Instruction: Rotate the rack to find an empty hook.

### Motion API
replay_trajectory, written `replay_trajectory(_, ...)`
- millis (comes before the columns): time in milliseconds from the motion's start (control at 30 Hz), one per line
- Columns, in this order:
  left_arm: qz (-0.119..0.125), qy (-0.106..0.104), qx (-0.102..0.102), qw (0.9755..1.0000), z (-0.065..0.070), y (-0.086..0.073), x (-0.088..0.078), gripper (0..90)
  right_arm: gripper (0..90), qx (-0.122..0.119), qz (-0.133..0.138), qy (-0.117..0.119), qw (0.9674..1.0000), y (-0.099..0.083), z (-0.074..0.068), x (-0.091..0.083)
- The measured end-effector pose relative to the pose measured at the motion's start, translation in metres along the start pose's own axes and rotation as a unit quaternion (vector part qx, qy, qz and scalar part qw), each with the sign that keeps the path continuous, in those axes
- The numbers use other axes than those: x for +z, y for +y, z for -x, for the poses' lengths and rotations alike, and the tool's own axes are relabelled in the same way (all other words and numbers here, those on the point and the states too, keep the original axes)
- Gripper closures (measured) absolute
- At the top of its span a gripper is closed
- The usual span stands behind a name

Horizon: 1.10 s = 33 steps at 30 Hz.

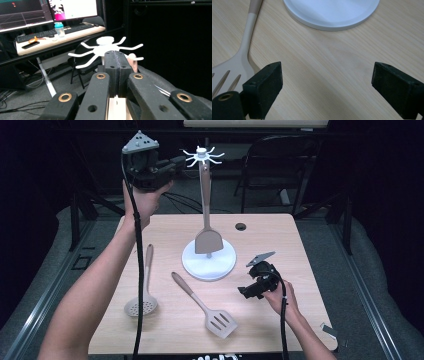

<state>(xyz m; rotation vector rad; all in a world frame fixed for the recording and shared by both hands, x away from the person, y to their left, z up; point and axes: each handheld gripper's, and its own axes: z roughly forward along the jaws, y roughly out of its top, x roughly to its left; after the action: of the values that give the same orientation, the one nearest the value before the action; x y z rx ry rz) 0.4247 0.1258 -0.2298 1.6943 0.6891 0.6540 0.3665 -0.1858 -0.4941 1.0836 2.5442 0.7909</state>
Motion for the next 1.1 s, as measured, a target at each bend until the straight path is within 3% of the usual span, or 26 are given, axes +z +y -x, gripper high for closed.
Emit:
replay_trajectory(100, -0.004, -0.007, 0.007, 0.9999, 0.005, 0.001, 0.003, 90.0, 9.7, 0.0, 0.002, -0.003, 1.0, 0.0, 0.001, -0.002)
replay_trajectory(233, -0.027, 0.003, 0.02, 0.9994, 0.007, -0.001, 0.012, 90.0, 9.8, 0.001, -0.001, -0.003, 1.0, 0.0, 0.003, -0.001)
replay_trajectory(333, -0.034, 0.006, 0.019, 0.9992, 0.005, -0.004, 0.018, 90.0, 9.7, 0.001, -0.001, 0.0, 1.0, 0.0, 0.004, -0.001)
replay_trajectory(533, -0.032, 0.014, 0.015, 0.9993, 0.001, -0.008, 0.022, 90.0, 9.8, 0.012, 0.003, 0.005, 0.9999, -0.002, 0.004, 0.0)
replay_trajectory(667, -0.037, 0.022, 0.022, 0.9988, 0.0, -0.008, 0.024, 90.0, 9.8, 0.008, 0.001, 0.0, 1.0, -0.002, 0.004, -0.001)
replay_trajectory(1100, -0.04, 0.031, 0.013, 0.9987, -0.01, -0.011, 0.029, 90.0, 9.9, 0.007, 0.0, 0.002, 1.0, -0.002, 0.003, 0.001)
